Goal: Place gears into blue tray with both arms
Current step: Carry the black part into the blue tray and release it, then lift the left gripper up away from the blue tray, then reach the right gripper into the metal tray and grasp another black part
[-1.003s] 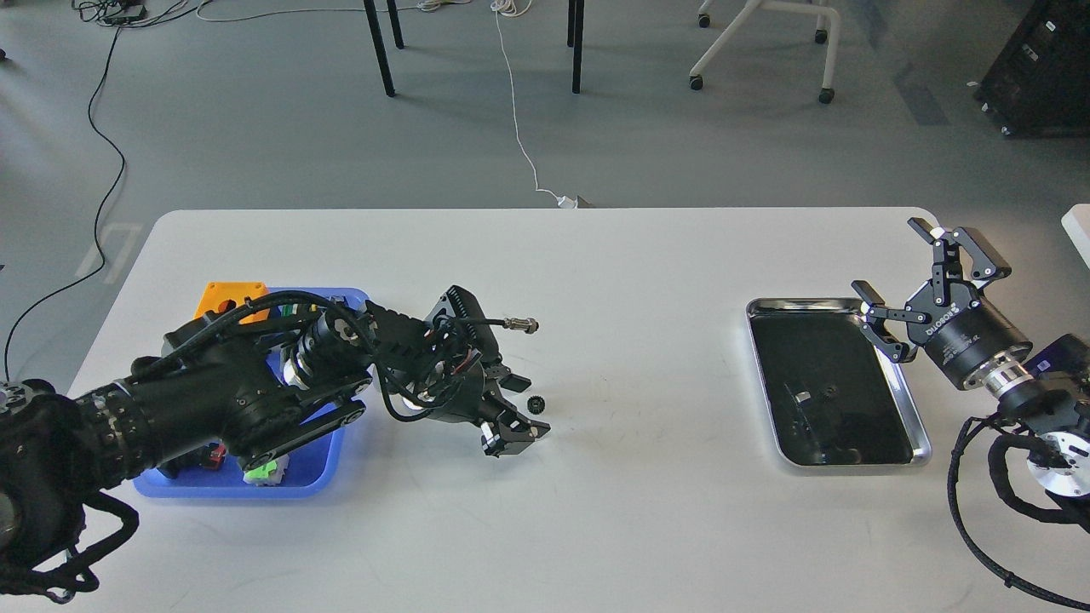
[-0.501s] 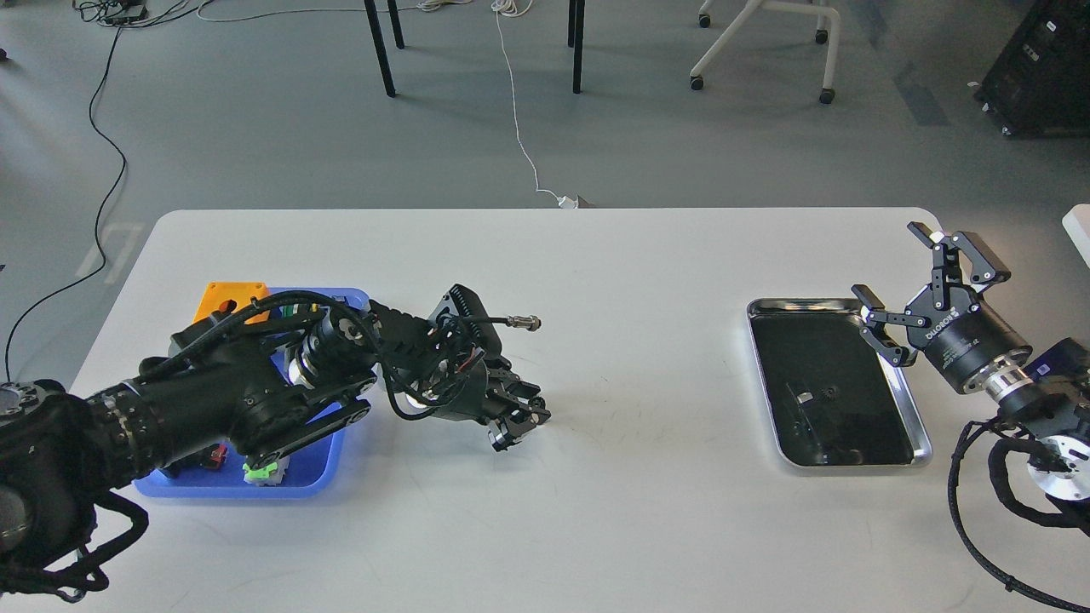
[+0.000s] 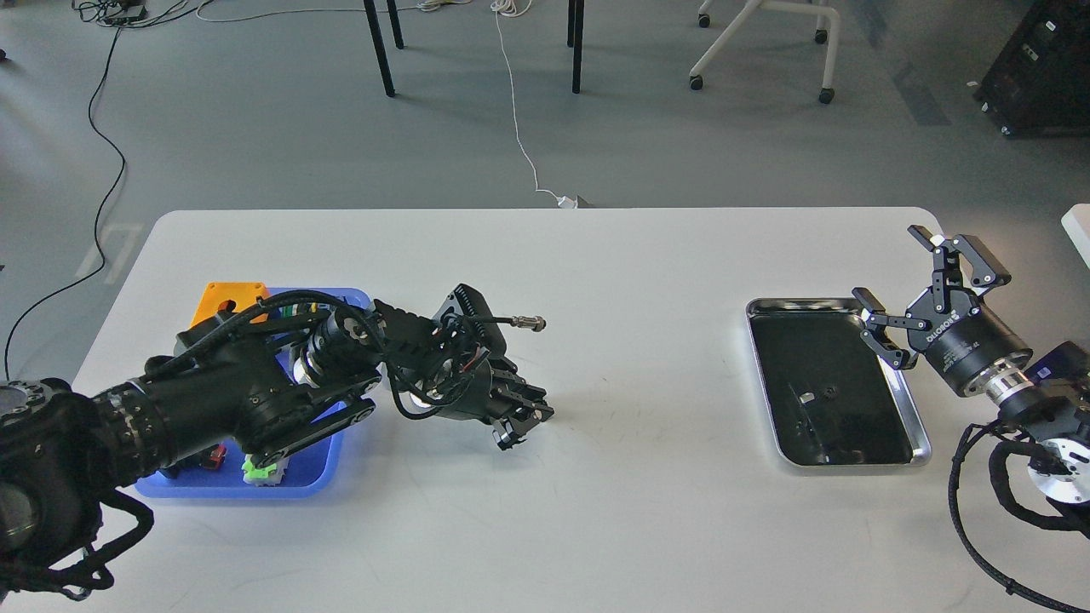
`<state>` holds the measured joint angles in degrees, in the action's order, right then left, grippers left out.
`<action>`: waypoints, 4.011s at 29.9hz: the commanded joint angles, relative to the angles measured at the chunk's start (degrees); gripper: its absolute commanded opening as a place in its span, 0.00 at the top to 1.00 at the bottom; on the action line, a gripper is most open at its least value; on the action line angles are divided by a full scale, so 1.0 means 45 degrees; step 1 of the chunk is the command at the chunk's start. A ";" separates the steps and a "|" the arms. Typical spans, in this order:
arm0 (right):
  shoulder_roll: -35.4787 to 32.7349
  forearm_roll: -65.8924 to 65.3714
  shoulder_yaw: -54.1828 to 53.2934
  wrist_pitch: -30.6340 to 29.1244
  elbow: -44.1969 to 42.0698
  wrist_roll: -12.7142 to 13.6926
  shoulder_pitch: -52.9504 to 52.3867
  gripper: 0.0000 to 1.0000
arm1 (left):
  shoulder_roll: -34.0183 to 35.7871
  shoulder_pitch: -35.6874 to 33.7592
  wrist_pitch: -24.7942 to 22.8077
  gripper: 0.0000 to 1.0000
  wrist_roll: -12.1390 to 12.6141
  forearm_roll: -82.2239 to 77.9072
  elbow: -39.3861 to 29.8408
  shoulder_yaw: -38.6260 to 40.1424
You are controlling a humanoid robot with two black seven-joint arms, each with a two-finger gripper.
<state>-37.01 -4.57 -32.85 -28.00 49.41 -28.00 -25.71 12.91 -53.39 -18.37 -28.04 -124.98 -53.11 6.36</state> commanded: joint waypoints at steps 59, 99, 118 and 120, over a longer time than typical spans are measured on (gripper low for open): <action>0.0002 0.0000 0.0035 0.0000 0.0036 -0.0001 0.0009 0.02 | 0.8244 0.1805 0.1015 0.32 0.0008 -0.0005 -0.2473 0.0714; -0.1852 -1.0321 0.1674 0.0000 0.1772 -0.0001 -0.4303 0.02 | 0.1877 0.8016 0.1523 0.02 0.1211 1.8340 -0.2904 1.2337; -0.2384 -2.5448 0.7359 0.0000 0.3435 -0.0001 -0.7803 0.02 | 0.1722 0.7997 0.1465 0.02 0.1211 1.8320 -0.2943 1.2376; -0.1836 -2.5469 0.7456 0.0000 0.3163 -0.0001 -0.7803 0.03 | 0.1721 0.7997 0.1465 0.02 0.1211 1.8320 -0.2962 1.2376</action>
<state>-48.17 -118.53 -0.01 -28.00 64.89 -28.00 -60.95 20.80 -17.38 -11.78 -22.60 -42.54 -66.33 62.06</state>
